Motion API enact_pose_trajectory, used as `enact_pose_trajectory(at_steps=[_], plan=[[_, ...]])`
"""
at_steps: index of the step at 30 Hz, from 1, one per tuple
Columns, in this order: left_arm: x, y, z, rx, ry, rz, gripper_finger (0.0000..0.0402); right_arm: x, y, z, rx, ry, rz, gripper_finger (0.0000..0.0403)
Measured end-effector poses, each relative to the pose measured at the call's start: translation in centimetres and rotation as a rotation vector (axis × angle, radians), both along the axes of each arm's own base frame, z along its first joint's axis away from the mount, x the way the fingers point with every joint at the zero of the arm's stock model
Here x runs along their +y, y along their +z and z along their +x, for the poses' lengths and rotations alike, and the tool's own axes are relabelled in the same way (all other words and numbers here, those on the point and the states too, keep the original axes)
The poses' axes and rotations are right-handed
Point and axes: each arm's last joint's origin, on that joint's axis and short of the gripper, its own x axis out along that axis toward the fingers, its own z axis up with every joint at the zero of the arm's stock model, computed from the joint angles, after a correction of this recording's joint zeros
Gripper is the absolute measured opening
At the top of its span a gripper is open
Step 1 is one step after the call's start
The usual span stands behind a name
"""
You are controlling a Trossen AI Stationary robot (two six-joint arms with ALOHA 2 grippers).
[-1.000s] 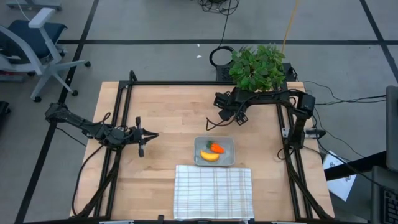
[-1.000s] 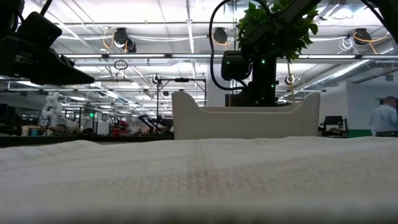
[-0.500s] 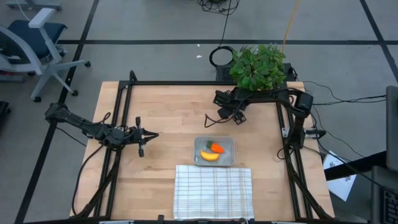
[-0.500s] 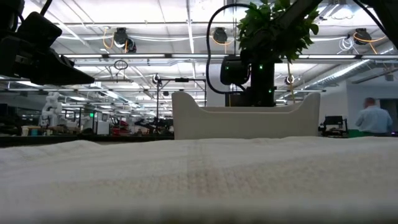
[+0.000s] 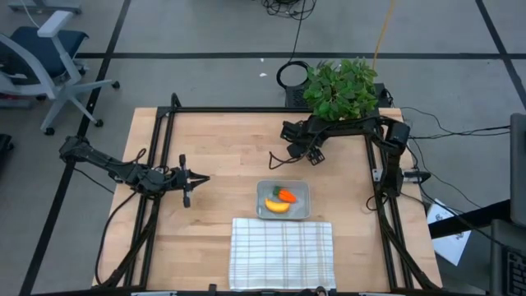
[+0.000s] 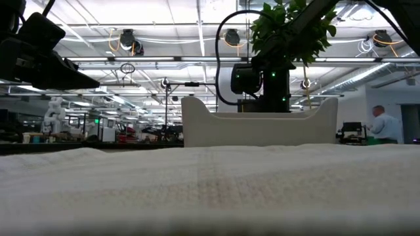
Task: Pick and placing Produce into tupperware
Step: Put the yellow lemon into the gray bin
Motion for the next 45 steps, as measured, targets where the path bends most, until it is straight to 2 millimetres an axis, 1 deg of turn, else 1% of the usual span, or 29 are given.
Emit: enact_pose_trajectory(at_steps=[15, 21, 25, 33, 39, 43, 45], plan=[[0.0, 0.0, 0.0, 0.0, 0.0, -0.001, 0.0026, -0.04, -0.08, -0.24, 0.003, -0.124, -0.062, 0.0309], [0.0, 0.0, 0.0, 0.0, 0.001, -0.003, 0.0026, -0.04, -0.11, -0.32, 0.009, -0.13, -0.061, 0.0306], [0.0, 0.0, 0.0, 0.0, 0.001, -0.003, 0.0026, 0.14, -0.13, -0.27, 0.021, -0.1, -0.057, 0.0283], [0.0, 0.0, 0.0, 0.0, 0.001, -0.003, 0.0026, 0.53, -0.16, -0.14, 0.043, -0.042, -0.053, 0.0203], [0.0, 0.0, 0.0, -0.001, 0.001, -0.003, 0.0026, 0.66, -0.17, -0.08, 0.047, -0.03, -0.056, 0.0203], [0.0, 0.0, 0.0, -0.001, 0.001, -0.003, 0.0026, 0.69, -0.16, -0.11, 0.059, -0.029, -0.072, 0.0219], [0.0, 0.0, 0.0, -0.001, 0.001, -0.005, 0.0026, 0.69, -0.16, -0.11, 0.059, -0.029, -0.073, 0.022]])
